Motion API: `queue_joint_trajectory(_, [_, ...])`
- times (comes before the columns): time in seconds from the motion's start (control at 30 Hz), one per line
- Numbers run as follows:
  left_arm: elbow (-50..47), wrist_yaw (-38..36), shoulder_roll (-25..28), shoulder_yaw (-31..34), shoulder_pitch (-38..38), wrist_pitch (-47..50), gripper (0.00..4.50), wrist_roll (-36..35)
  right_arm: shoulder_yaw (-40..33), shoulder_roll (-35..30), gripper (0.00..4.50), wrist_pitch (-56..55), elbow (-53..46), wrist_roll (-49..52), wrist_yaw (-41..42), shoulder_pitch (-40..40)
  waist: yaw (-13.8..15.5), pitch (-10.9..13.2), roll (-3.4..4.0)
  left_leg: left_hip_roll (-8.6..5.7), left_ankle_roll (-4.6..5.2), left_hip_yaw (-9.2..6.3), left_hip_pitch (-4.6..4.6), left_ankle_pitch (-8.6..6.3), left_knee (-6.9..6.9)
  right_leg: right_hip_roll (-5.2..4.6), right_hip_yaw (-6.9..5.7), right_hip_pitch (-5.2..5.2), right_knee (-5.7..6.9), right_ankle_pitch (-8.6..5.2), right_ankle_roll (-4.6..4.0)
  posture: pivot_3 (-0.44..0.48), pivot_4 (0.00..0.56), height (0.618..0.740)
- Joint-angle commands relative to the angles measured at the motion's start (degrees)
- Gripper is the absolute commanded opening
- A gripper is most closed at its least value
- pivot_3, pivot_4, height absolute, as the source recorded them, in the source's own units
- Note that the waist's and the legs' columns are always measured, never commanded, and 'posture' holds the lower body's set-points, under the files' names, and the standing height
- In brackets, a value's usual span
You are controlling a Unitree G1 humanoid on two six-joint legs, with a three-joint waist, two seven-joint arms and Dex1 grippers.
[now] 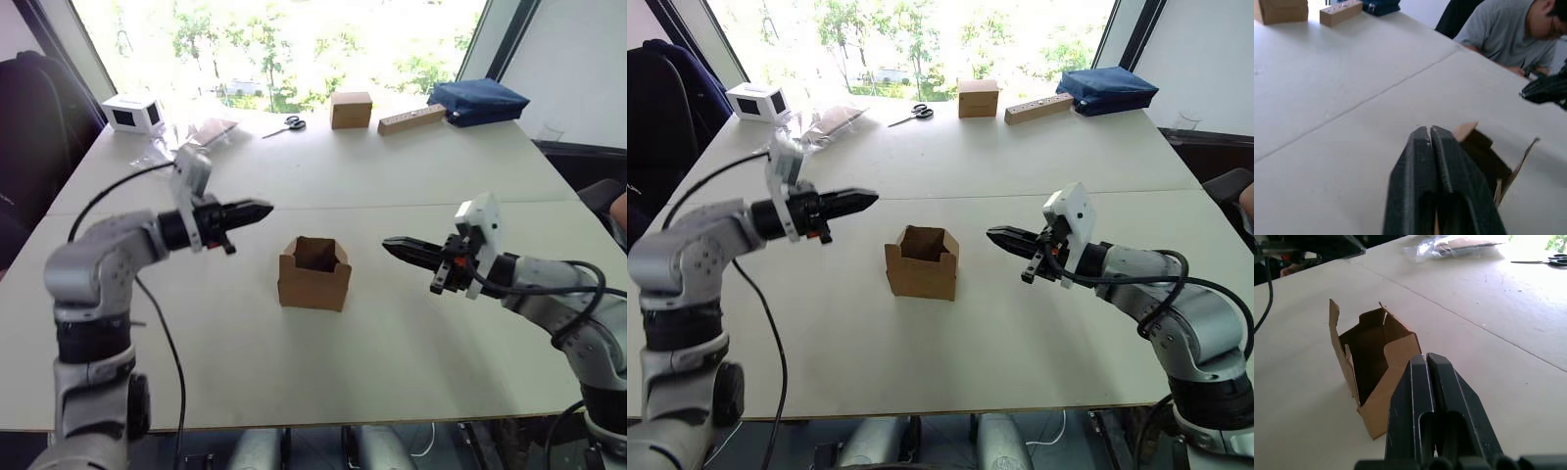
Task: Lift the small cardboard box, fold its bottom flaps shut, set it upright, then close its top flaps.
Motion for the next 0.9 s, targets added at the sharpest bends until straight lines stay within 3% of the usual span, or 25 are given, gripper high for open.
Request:
queue_joint_trajectory(0.03, [0.24,-0.33,0.54,0.49,2.62,-6.02,0.08,-1.36,3.19,-0.21,0.0,-2.14,0.08,-2.88,3.25,-2.05,0.16,-0.01,-0.02,0.0,0.03,-0.02,0.0,-0.02,0.0,0.0,0.0,0.02,-0.01,0.0,0.0,0.0,0.15,0.74])
queue_joint_trajectory(0.17, [1.2,-2.0,2.45,-3.31,4.62,-9.04,0.08,-0.99,5.39,-0.06,0.0,-2.45,1.19,-5.29,4.32,-3.81,-0.06,-0.01,-0.02,0.0,0.28,0.0,0.0,-0.16,0.0,-0.01,-0.01,0.04,-0.06,0.0,-0.01,0.0,0.15,0.74])
queue_joint_trajectory(0.43, [8.34,-4.25,2.61,-12.41,0.52,-16.7,0.08,2.48,11.71,2.5,0.0,-7.83,6.83,-13.97,6.36,-7.55,-0.11,-0.01,-0.01,0.0,0.28,0.0,0.0,-0.16,0.0,0.01,-0.02,0.03,-0.06,0.01,-0.01,0.0,0.15,0.74])
queue_joint_trajectory(0.9, [11.27,-6.71,2.84,-20.08,-0.62,-22.0,0.08,5.98,16.57,9.13,0.0,-10.39,9.67,-19.39,8.07,-9.31,-0.17,-0.01,-0.01,-0.01,0.28,0.01,0.01,-0.16,-0.02,0.02,-0.02,0.02,-0.05,0.01,-0.01,0.0,0.15,0.74])
